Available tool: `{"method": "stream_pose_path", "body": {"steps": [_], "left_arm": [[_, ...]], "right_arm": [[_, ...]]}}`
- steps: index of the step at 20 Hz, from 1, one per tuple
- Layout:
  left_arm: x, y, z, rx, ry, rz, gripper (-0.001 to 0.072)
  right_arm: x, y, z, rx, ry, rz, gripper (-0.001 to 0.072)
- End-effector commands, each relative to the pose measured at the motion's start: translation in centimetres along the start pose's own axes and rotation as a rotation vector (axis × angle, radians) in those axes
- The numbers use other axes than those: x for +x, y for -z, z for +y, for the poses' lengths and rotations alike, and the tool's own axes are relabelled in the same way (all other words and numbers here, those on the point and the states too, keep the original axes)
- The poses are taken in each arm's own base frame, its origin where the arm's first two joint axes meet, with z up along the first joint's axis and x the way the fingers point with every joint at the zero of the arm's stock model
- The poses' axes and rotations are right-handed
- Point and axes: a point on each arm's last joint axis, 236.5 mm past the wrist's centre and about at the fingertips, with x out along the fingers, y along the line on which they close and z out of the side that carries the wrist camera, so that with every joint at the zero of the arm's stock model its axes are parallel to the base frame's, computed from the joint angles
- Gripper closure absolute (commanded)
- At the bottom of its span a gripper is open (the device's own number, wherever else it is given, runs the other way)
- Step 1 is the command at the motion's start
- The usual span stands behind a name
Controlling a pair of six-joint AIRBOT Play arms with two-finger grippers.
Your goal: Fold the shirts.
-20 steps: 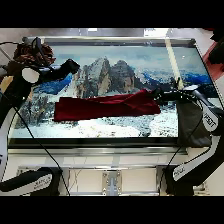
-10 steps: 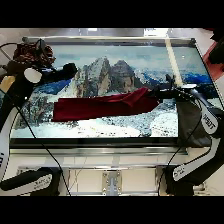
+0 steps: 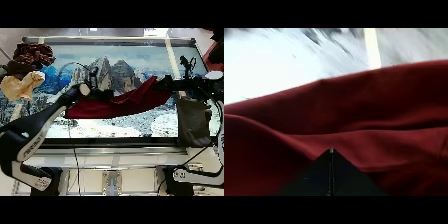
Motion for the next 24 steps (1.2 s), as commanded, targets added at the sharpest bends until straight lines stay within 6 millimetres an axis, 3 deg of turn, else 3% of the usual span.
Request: {"method": "stream_pose_path", "body": {"steps": [1,4,7,9,10,12,14,15,18,20,22,24], "left_arm": [[5.1,3.5,-2.8,0.013,0.017,0.075,0.0703],[5.9,3.3,-1.8,0.019,-0.024,0.075,0.0703],[5.1,3.0,-0.3,0.096,-0.102,0.105,0.0702],[2.6,-0.5,0.6,0.155,-0.165,0.058,0.0701],[0.3,-3.3,1.3,0.197,-0.207,0.003,0.0701],[-6.9,-10.2,3.8,0.253,-0.338,-0.154,0.0700],[-15.2,-14.8,6.9,0.281,-0.483,-0.276,0.0700],[-19.0,-16.1,8.2,0.271,-0.535,-0.322,0.0700],[-29.4,-18.3,11.5,0.187,-0.623,-0.461,0.0699],[-34.2,-18.7,13.2,0.172,-0.674,-0.516,0.0699],[-37.2,-18.3,15.0,0.149,-0.723,-0.524,0.0699],[-38.5,-17.4,16.8,0.119,-0.764,-0.494,0.0699]], "right_arm": [[-0.6,1.6,4.2,-0.070,0.023,0.011,0.0694],[0.5,2.3,6.3,-0.105,0.003,0.026,0.0694],[1.9,1.4,7.4,-0.138,0.003,-0.017,0.0694],[2.6,1.1,8.1,-0.156,0.002,-0.037,0.0695],[2.9,1.0,8.4,-0.162,0.000,-0.045,0.0695],[3.9,0.8,9.4,-0.178,-0.006,-0.062,0.0695],[5.1,0.4,10.6,-0.180,-0.012,-0.096,0.0695],[6.0,0.3,11.5,-0.191,-0.018,-0.112,0.0696],[10.5,1.1,14.1,-0.179,-0.050,-0.126,0.0697],[14.3,2.3,16.1,-0.151,-0.084,-0.127,0.0696],[18.4,3.8,18.0,-0.110,-0.118,-0.138,0.0695],[21.4,4.4,19.8,-0.078,-0.148,-0.204,0.0665]]}}
